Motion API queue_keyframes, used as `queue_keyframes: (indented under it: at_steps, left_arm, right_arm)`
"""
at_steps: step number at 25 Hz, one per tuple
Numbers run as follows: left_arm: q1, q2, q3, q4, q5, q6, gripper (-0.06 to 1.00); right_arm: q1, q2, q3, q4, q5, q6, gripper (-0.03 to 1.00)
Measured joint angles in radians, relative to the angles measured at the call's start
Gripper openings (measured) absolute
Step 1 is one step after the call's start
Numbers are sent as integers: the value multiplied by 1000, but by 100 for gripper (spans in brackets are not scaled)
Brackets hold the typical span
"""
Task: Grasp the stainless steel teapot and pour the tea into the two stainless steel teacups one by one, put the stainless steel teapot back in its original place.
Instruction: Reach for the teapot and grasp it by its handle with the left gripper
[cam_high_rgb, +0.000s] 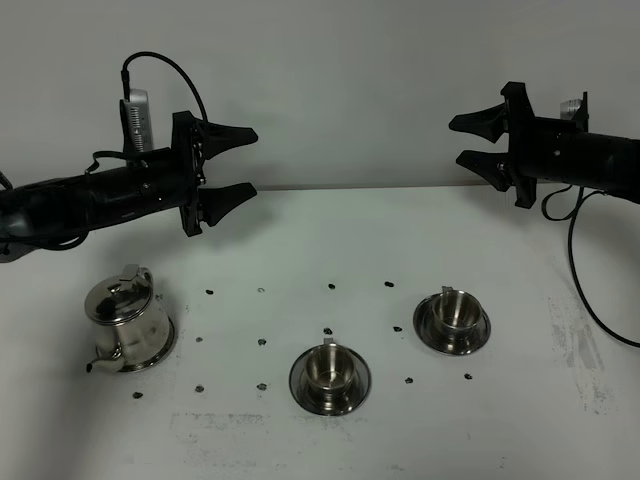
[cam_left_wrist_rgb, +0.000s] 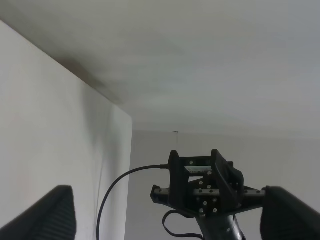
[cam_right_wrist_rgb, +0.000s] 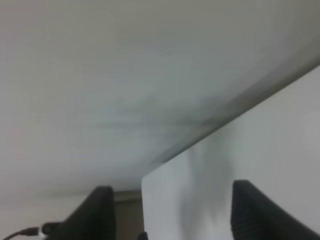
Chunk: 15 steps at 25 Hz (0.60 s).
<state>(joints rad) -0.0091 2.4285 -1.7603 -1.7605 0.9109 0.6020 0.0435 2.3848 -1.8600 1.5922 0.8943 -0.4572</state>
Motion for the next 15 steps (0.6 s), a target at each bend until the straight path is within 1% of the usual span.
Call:
queue_keyframes:
  at_steps: [10, 13, 15]
  left_arm:
    - [0, 0, 0, 0, 0, 6, 74]
    - [0, 0, 0, 0, 5, 54, 73]
    - [0, 0, 0, 0, 14, 103, 72]
  right_arm:
    - [0, 0, 0, 0, 0, -2, 49]
    - [0, 0, 0, 1, -1, -47, 49]
    - [0, 0, 0, 1, -1, -120, 49]
